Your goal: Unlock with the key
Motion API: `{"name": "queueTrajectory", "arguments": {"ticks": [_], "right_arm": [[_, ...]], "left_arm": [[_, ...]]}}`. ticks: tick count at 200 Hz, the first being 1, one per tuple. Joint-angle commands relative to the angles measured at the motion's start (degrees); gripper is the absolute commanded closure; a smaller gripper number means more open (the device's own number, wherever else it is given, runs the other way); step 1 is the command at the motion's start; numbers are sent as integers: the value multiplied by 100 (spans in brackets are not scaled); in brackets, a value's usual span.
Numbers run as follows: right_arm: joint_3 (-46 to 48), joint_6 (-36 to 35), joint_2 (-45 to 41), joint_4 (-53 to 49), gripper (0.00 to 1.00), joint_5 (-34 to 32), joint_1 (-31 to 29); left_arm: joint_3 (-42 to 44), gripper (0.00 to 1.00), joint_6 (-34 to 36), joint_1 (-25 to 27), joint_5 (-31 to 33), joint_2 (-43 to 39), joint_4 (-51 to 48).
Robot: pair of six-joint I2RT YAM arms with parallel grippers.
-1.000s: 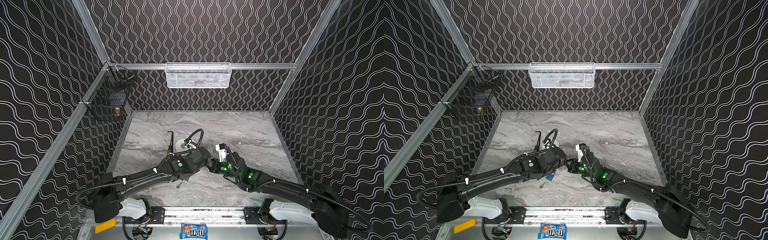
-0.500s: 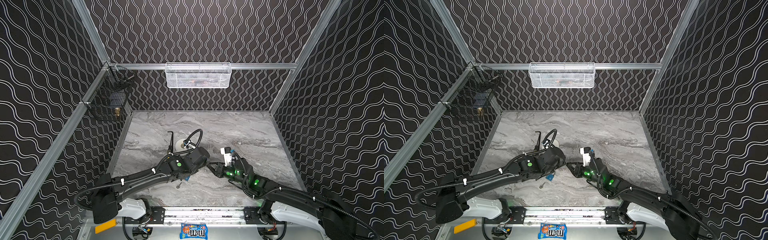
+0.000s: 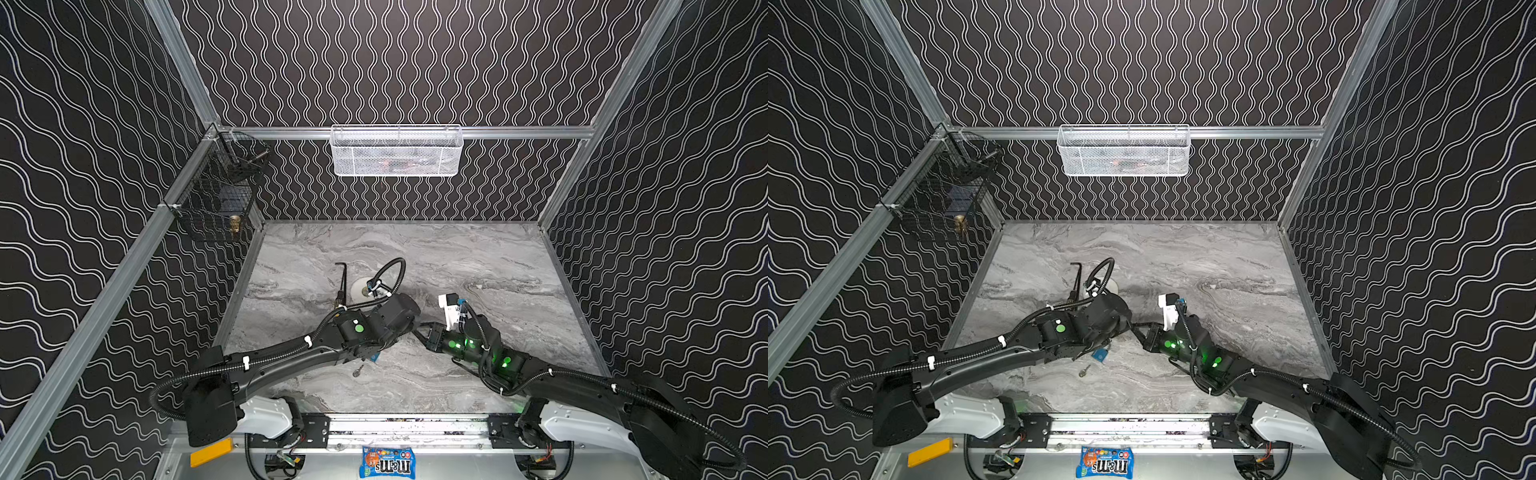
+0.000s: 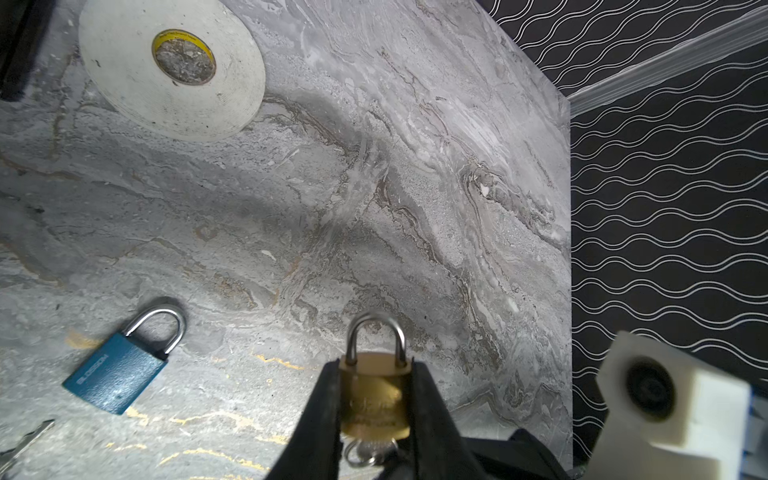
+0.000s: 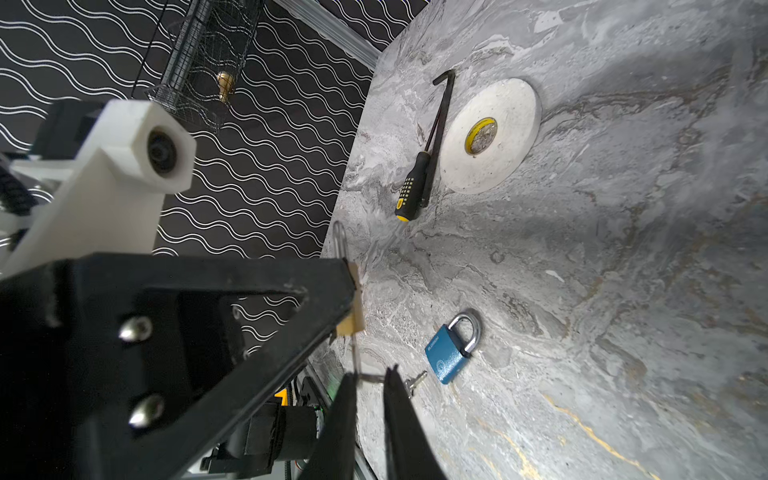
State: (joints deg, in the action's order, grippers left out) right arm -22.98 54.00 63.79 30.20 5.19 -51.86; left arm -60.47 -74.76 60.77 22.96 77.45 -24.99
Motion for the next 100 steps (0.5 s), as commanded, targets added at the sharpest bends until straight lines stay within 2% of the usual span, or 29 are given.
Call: {"name": "queueTrajectory", "arguments": {"ticks": [1,54,100], "right_arm": [[12,84,38,370,89,-103,-9],[-39,-29,55,267,98,-307,-9],[-238,-282,27,255,100,-541,-11]], "left_arm": [[-94,100,40,-4,90,34,78],[-145,100,127,3,-26,108,55],[-314,100,289,229,-218,131,-242]]}}
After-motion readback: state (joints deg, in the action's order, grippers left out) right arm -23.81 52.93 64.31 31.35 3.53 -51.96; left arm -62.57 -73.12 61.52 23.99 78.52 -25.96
